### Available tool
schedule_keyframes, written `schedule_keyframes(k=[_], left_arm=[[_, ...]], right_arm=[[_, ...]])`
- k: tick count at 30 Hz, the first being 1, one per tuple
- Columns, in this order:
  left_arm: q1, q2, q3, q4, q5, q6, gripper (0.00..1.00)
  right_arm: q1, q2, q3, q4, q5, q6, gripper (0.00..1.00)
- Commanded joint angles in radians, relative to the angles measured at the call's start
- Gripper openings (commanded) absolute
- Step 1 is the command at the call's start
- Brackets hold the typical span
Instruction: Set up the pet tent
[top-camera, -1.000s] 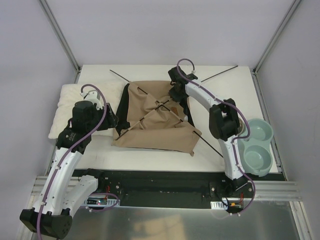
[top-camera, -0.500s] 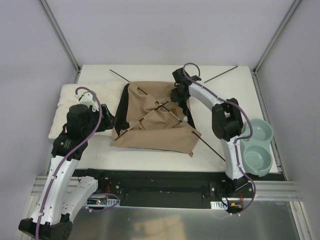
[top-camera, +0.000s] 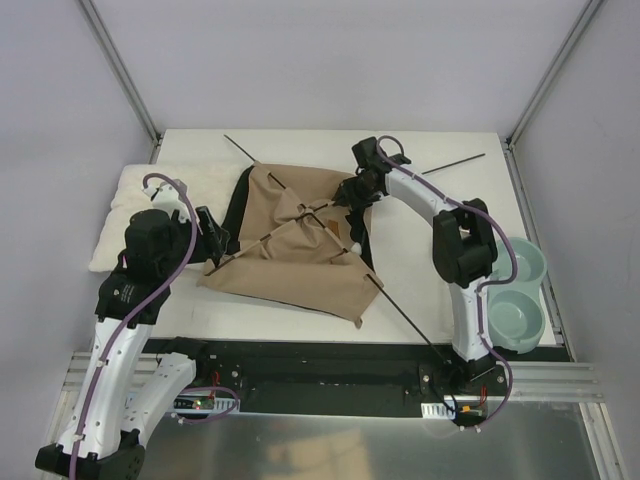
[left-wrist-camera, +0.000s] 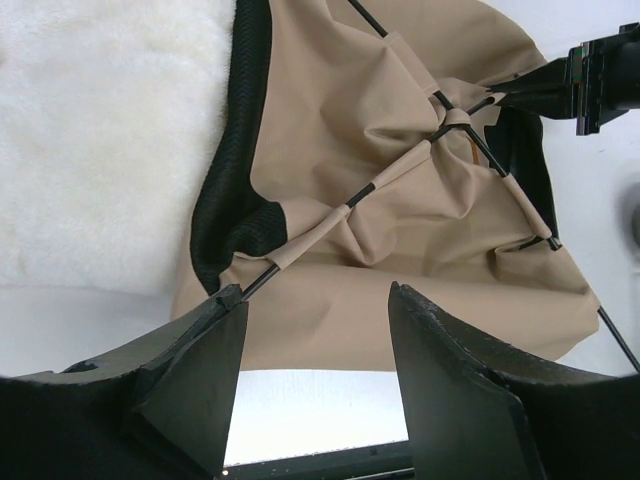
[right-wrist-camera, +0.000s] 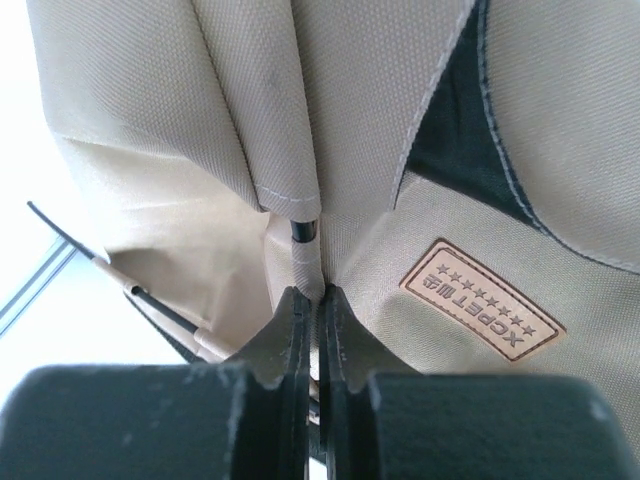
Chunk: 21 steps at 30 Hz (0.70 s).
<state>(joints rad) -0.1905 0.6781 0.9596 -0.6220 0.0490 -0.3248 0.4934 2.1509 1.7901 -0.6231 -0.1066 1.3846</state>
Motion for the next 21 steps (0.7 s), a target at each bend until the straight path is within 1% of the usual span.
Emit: schedule_keyframes(k=[1,8,12,15,19,21], left_arm=[[-0.006,-0.011,0.051,0.005,0.005,-0.006,0.61],[-0.006,0.001,0.070,0.007,0.002,-0.010,0.61],[-0.006,0.009,0.088,0.007,0.000,-0.013,0.61],[-0.006,0.018,0.105,0.007,0.002,-0.017,0.61],[-0.006,0.034,0.126,0.007,0.006,-0.029,0.61],[-0.006,0.037,0.134,0.007,0.009,-0.036,0.61]], right_arm=[[-0.006,-0.120,-0.009,0.074,-0.151,0.100,0.00],[-0.027,-0.183,-0.072,0.158,-0.249,0.126,0.00],[-0.042,-0.223,-0.127,0.229,-0.294,0.178,0.00],[-0.045,-0.230,-0.135,0.263,-0.332,0.205,0.00],[-0.049,-0.261,-0.175,0.332,-0.355,0.252,0.00],[-0.055,-0.270,-0.179,0.336,-0.364,0.258,0.00]])
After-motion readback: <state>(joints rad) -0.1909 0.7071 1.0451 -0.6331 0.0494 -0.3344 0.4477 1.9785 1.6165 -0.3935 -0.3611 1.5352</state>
